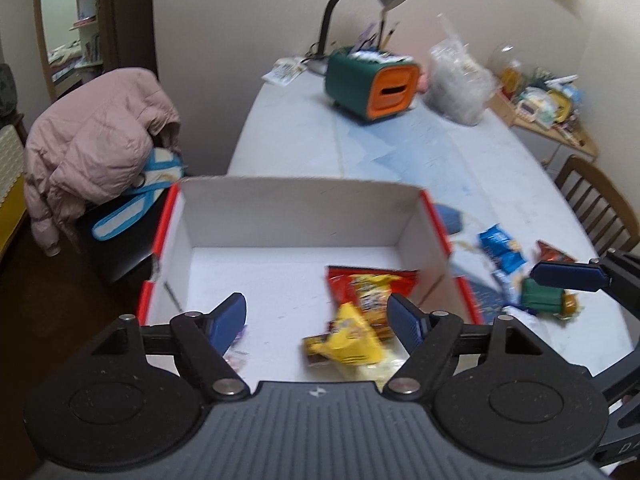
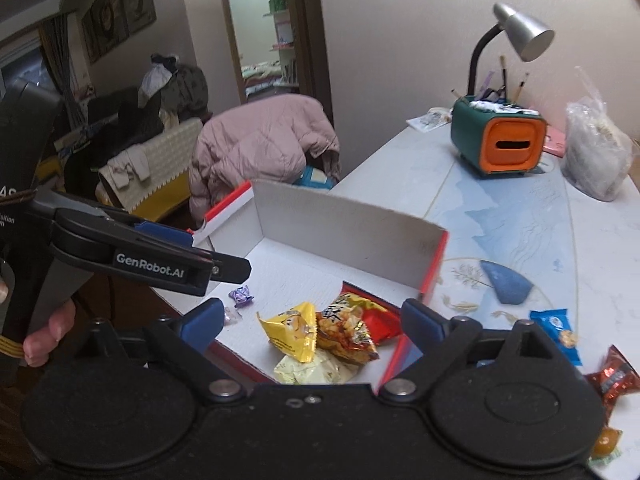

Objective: Organize snacks
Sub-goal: 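Move both grippers back from the box over the remaining snacks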

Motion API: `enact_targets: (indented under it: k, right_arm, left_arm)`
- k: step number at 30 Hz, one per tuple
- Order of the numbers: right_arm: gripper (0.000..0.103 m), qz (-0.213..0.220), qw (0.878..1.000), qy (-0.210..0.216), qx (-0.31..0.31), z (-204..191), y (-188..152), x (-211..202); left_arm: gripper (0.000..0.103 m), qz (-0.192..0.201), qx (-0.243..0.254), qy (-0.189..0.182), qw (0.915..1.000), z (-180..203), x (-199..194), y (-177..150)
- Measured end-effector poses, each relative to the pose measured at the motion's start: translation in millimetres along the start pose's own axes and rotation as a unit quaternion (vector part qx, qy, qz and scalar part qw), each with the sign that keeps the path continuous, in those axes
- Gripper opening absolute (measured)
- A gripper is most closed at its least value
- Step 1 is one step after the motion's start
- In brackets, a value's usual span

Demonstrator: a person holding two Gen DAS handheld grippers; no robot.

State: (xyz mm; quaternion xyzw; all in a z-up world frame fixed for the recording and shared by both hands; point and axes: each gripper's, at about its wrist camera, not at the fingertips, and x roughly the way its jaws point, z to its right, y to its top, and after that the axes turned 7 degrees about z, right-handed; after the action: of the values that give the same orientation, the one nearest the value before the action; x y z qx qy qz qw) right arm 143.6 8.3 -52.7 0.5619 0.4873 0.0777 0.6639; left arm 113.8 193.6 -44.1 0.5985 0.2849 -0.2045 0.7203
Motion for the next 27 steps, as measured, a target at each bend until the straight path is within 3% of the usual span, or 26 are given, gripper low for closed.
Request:
enact_targets:
  k: [1, 3, 13, 21, 27]
  right_arm:
    - [0.102, 0.005, 1.0, -0.002, 0.004, 3, -1, -7]
    - [0.103, 0.019, 1.0, -0.009, 0.009, 10, -4, -20]
    - [0.103, 0.051, 0.996, -0.056, 0.045, 67, -29, -80]
    - [0.103, 0.054, 0.989, -0.134, 0.034, 122, -60, -126]
    - [0.103, 0.031, 0.989, -0.138, 0.042, 168, -81, -137]
  left_arm:
    - [0.08, 0.004, 0.001, -0.005, 1.0, 5, -2, 0]
    - [0.087, 0.011, 0.002, -0.018, 0.9998, 15, -6, 1]
    - [0.089, 0.025, 0.012, -0.056, 0.998, 81, -3, -4]
    - [0.089, 0.008, 0.018, -0.09, 0.9958, 141, 19, -14]
    - [0.089, -0.014, 0.033, -0.091, 0.9952, 188, 43, -26]
